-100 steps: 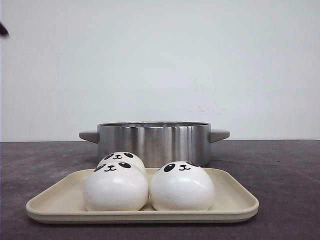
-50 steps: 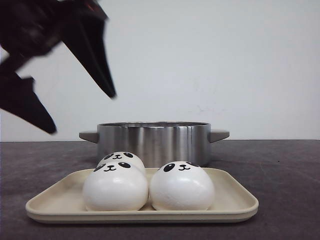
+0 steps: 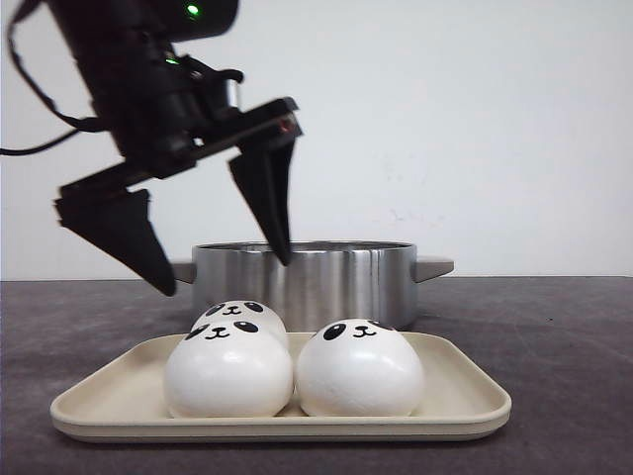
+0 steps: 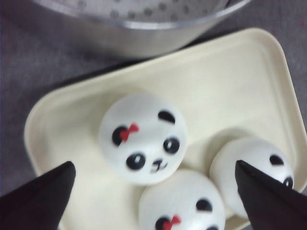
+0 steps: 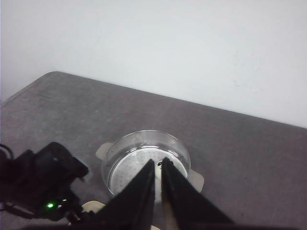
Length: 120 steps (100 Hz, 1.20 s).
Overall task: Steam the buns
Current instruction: 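Lower the left gripper over the remaining back panda bun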
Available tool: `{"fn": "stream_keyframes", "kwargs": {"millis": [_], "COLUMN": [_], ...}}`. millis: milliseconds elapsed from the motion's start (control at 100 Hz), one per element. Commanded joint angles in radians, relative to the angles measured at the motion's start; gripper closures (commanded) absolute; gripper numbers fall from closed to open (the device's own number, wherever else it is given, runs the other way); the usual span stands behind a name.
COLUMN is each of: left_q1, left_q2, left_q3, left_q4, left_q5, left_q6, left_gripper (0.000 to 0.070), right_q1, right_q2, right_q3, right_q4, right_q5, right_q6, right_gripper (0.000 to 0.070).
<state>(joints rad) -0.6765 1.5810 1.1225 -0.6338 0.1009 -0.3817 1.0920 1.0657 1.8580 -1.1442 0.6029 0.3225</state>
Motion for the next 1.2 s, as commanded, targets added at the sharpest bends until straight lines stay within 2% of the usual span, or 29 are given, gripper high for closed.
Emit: {"fn": "stream_keyframes", "kwargs": {"millis": [0, 150, 380, 610, 840, 1090, 1190], "left_q1": [-0.015, -0.032, -0.042, -0.042, -0.042, -0.042, -0.042], "left_q2": [0.042, 0.094, 0.151, 0.165, 0.196, 0.209, 0.209], "left_q3": [0.033, 0.053, 0.053, 0.053, 0.053, 0.053, 0.053], "left_q4": [-0.001, 0.005, 0.021, 0.059, 0.033, 0.021, 0.021], "left_q5": [-0.006, -0.01, -0.095, -0.105, -0.105, -0.105, -0.106], "left_q6": [-0.002, -0.002, -0.043, -0.055, -0.058, -0.058, -0.057], "left_gripper": [0.0, 0.0, 0.0, 0.0, 0.0, 0.0131, 0.0224], "right_q1": [0.012, 0.014, 0.022, 0.037, 0.044, 0.045, 0.045], "right_q2": [0.01, 0.01, 0.01, 0.01, 0.011, 0.011, 0.011], "right_q3": [0.021, 0.021, 0.021, 0.021, 0.021, 0.021, 0.021], "right_q4": [0.002, -0.006, -0.029, -0.069, -0.069, -0.069, -0.072], "right_q5": [0.003, 0.003, 0.003, 0.007, 0.009, 0.026, 0.026], "right_q6": [0.023, 0.032, 0.045, 0.072, 0.077, 0.087, 0.09], "right_gripper": [0.0684, 0.0684, 0.0684, 0.0684, 0.0684, 0.0684, 0.0684]}}
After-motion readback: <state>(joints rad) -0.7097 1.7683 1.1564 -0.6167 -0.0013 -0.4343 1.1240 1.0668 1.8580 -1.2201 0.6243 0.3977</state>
